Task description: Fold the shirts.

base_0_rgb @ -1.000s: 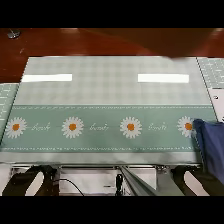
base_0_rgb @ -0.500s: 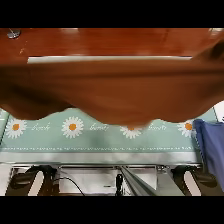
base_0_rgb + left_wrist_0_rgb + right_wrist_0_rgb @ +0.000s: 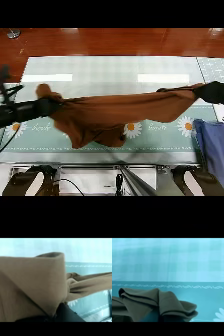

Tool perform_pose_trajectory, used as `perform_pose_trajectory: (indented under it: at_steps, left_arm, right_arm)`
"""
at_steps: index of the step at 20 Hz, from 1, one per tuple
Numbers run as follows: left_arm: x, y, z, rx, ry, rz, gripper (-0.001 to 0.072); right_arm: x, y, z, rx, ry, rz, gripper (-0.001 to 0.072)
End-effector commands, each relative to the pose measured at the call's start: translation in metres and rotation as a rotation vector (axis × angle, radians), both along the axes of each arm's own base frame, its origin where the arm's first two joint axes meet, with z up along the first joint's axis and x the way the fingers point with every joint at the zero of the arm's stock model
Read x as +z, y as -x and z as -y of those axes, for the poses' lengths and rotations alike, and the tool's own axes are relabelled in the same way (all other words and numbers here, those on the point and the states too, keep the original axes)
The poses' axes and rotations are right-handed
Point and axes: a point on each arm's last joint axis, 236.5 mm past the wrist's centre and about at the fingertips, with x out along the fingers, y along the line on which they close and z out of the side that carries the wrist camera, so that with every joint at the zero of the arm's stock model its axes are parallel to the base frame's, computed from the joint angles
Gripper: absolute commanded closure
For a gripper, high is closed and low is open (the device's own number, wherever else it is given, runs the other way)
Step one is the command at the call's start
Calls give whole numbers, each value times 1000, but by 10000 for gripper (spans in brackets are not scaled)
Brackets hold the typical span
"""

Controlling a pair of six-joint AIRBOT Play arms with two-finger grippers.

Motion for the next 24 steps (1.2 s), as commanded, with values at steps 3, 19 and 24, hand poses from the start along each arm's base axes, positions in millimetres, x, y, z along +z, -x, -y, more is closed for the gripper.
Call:
perform_pose_trajectory:
  at_steps: [3, 19, 24]
  left_arm:
    - [-100, -29, 61, -78, 6, -191, 682]
    - [-56, -98, -65, 150, 94, -274, 6]
    - [-124, -104, 25, -107, 67, -361, 5]
  right_arm:
    - [-116, -76, 25, -89, -50, -203, 683]
    - [-186, -24, 120, -345, -230, -405, 90]
    - [-215, -7, 78, -295, -369, -422, 90]
